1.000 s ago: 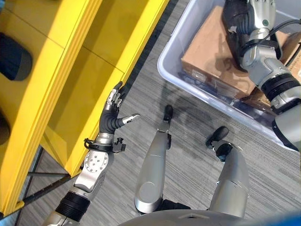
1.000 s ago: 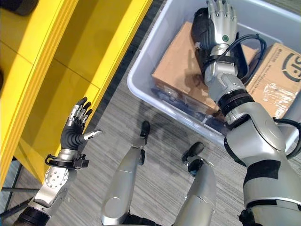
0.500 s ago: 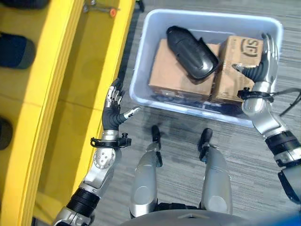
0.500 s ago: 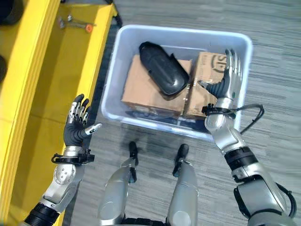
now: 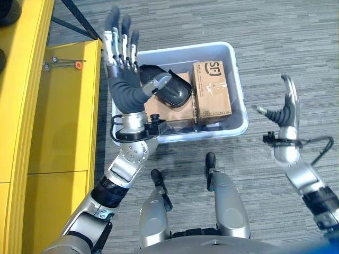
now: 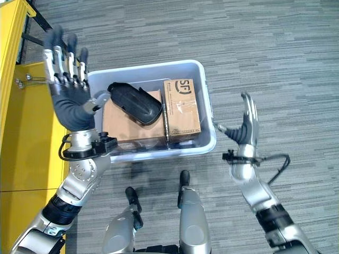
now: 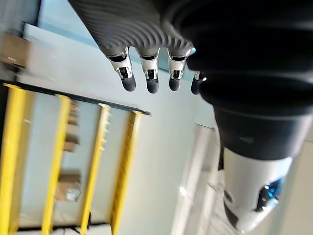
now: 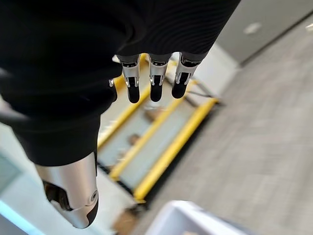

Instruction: Move parts from the plastic box to the shelf.

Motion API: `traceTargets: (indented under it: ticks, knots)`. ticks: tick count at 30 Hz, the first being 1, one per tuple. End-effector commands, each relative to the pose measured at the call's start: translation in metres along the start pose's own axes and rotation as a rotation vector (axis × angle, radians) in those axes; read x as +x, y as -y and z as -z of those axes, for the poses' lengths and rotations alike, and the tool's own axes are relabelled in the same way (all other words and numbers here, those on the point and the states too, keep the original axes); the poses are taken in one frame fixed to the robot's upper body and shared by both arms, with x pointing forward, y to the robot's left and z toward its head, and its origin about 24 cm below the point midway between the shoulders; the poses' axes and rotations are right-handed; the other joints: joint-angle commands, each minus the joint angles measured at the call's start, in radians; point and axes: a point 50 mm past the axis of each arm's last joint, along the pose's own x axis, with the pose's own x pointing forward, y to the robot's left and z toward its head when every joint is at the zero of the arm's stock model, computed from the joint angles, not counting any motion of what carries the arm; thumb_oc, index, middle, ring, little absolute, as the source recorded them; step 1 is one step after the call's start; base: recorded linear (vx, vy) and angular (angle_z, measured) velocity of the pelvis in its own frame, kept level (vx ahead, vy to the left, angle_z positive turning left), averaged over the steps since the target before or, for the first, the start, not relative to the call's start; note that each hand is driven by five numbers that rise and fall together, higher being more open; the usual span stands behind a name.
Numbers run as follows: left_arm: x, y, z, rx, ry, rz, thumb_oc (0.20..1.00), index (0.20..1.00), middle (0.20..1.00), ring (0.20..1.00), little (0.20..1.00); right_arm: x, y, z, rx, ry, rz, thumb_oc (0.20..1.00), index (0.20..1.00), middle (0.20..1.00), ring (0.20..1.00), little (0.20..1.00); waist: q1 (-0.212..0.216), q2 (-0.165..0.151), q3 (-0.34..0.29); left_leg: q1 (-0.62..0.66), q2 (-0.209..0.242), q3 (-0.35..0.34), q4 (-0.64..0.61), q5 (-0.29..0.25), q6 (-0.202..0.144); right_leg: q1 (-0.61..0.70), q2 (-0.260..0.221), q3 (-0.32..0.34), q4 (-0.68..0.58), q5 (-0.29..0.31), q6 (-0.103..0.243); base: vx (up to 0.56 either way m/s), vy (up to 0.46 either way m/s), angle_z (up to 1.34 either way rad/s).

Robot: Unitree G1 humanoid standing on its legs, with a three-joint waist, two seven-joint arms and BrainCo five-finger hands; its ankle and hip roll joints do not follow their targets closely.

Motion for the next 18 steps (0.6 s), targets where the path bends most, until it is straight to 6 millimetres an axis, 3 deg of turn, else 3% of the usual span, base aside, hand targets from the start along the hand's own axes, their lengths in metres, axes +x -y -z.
traceTargets:
  ticks: [1, 9, 18]
  knots:
    - [0.001, -0.002, 0.009, -0.008, -0.091, -0.054, 1.0, 1.0, 1.0, 1.0, 1.0, 0.023, -0.002, -0.033, 0.014, 0.175, -0.006, 1.0, 1.0, 1.0, 1.0, 1.0, 0.008, -0.046, -0.002, -0.007, 0.053, -0.008, 0.046, -0.035, -0.014, 0.119, -0.043, -0.028, -0.135, 0.014, 0.049, -0.01, -0.06, -0.06]
    - [-0.003, -0.002, 0.059, 0.014, -0.374, -0.351, 1.0, 1.0, 1.0, 1.0, 1.0, 0.042, -0.003, -0.056, 0.053, 0.22, 0.015, 1.0, 1.0, 1.0, 1.0, 1.0, -0.016, -0.066, 0.014, -0.038, 0.084, -0.004, 0.055, -0.018, -0.031, 0.061, -0.019, -0.017, -0.102, 0.008, 0.039, -0.02, -0.064, -0.04]
    - [-0.007, -0.016, 0.071, 0.107, -0.391, -0.564, 1.0, 1.0, 1.0, 1.0, 1.0, 0.032, -0.003, -0.046, 0.046, 0.175, -0.003, 1.0, 1.0, 1.0, 1.0, 1.0, -0.049, -0.075, 0.033, -0.045, 0.12, 0.002, 0.055, -0.002, -0.058, 0.017, 0.001, -0.002, -0.06, -0.023, 0.038, 0.02, -0.02, -0.05]
